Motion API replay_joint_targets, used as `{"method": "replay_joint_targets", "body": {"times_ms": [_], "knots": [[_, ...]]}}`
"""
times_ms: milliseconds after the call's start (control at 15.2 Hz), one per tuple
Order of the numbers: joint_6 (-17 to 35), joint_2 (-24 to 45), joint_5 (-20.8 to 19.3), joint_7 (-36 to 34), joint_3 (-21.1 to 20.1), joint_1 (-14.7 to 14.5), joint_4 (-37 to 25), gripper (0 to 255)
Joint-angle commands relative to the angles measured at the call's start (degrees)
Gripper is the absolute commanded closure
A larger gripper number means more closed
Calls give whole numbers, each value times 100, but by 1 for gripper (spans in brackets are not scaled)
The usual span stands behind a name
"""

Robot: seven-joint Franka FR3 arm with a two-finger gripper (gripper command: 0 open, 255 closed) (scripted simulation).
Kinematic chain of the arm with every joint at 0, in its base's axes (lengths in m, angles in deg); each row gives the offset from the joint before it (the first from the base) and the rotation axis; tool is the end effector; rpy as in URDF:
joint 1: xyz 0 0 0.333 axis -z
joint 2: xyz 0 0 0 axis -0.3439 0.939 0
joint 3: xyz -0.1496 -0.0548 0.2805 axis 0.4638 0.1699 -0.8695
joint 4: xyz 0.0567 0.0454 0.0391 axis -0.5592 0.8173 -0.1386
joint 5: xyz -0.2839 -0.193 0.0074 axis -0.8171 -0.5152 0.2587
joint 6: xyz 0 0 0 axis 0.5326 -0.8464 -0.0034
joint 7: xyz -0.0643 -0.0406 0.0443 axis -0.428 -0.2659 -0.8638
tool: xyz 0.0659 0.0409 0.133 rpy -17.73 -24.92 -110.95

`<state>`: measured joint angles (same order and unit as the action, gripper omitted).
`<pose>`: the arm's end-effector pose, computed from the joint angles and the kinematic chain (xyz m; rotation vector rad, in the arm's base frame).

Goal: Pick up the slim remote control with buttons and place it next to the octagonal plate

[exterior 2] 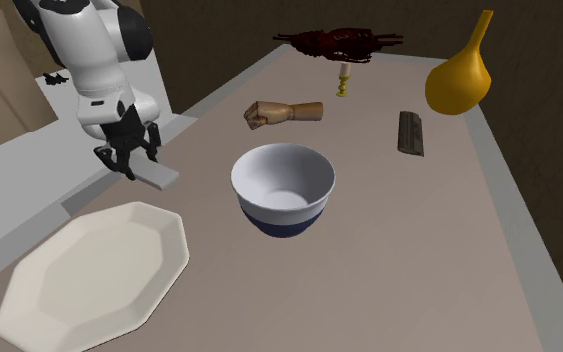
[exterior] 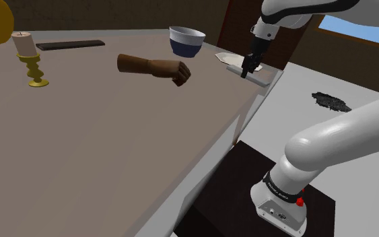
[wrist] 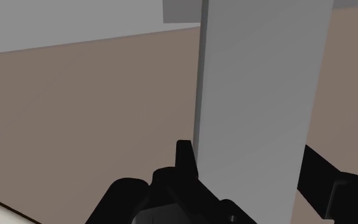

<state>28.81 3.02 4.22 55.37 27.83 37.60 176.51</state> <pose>0.3086 -0.1908 0.5015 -3.1191 0.1167 0.0015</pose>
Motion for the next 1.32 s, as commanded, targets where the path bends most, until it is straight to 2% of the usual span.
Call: {"method": "replay_joint_targets", "body": {"times_ms": [0,330,396,726,990,1254], "knots": [[19,-4,0,-4,-2,-1,19,255],[19,-4,0,-4,-2,-1,18,255],[19,-4,0,-4,-2,-1,19,0],[19,-4,0,-4,-2,-1,19,0],[-705,26,30,8,-35,-18,-735,0],[-705,26,30,8,-35,-18,-735,0]]}}
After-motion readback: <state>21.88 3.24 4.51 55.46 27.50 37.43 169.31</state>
